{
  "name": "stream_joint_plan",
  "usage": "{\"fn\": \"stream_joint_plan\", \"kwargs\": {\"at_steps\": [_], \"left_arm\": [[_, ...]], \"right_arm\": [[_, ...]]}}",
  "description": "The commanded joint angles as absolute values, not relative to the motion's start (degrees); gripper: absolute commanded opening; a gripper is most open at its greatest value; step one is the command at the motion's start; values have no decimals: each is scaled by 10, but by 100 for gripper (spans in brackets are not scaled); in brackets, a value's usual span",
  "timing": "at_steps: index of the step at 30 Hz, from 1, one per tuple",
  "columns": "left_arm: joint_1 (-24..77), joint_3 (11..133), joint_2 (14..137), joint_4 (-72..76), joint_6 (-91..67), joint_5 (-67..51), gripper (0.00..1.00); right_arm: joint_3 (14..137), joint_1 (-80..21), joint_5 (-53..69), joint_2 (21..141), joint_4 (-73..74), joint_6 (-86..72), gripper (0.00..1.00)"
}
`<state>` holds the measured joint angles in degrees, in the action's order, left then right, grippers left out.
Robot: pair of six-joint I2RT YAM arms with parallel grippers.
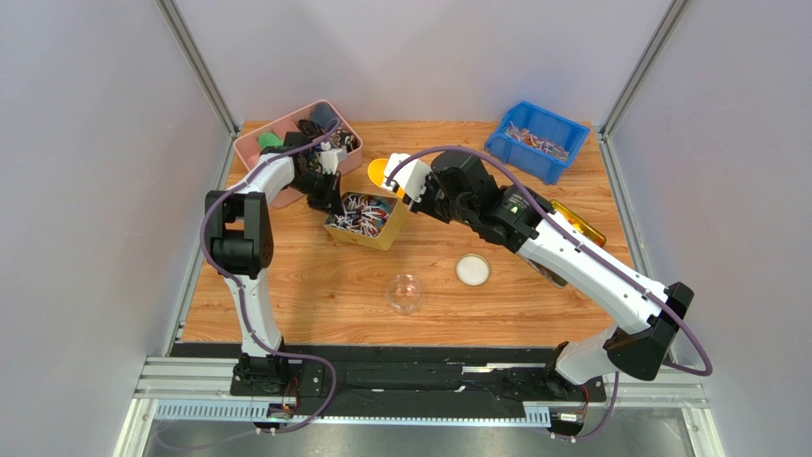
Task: Pack the candies
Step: Adjust the storage box at the center of the board, then scoop the fake candies from the storage box.
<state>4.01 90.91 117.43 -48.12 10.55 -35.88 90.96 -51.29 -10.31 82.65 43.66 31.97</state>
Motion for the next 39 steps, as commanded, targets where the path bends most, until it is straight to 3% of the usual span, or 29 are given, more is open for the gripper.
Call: {"fn": "stream_joint_plan", "kwargs": {"at_steps": [1,10,21,39], "left_arm": [[43,918,1136,-479,73,-307,0],[43,883,1101,-427,26,-212,0],[67,840,1038,-375,22,-135,0],[80,831,1035,-359,18,-124,0]], "right_arm": [[915,-514,-111,829,409,330,0],[975,-537,-185,919,471,349,0],[1166,-546,-262,1092,627,385,0],[1250,-586,-392,1237,713,496,0]]}}
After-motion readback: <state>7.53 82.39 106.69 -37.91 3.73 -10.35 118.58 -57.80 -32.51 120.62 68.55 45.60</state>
